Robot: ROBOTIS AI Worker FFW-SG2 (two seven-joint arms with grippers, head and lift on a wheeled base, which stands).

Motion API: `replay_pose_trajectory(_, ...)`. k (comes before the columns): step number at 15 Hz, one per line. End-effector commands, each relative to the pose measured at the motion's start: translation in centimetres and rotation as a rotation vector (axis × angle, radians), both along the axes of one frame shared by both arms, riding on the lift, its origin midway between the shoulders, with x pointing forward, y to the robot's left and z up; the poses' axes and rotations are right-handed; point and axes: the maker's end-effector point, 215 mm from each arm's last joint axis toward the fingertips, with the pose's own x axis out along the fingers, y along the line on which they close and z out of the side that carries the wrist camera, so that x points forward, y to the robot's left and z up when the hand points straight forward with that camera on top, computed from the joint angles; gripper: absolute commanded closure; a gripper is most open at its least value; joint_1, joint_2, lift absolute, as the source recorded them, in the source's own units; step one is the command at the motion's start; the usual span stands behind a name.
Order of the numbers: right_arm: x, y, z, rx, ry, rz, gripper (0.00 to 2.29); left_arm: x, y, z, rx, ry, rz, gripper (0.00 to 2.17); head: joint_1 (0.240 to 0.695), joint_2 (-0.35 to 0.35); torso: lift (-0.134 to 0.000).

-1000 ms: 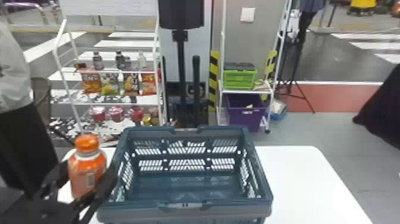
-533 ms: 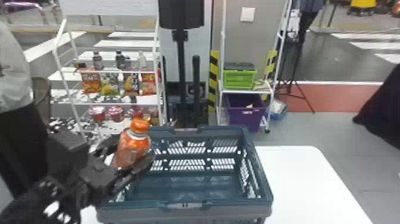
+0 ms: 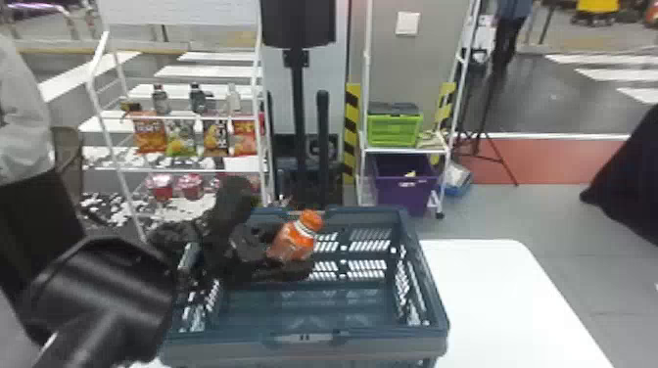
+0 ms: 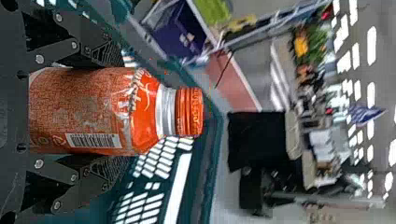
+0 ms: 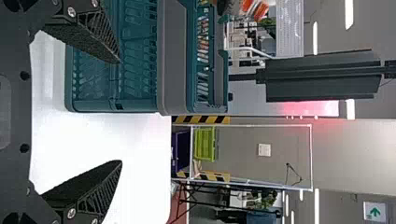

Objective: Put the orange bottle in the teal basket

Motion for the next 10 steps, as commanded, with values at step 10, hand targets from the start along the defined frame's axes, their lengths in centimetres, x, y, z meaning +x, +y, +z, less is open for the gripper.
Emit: replay_pose_trajectory(10,-0.7,-0.1,-1.0,-0.025,0.018,-0.008,0.13,1.9,-2.3,-11.9,0.299,0.207,-0.207,0.54,0.499,0.0,0.0)
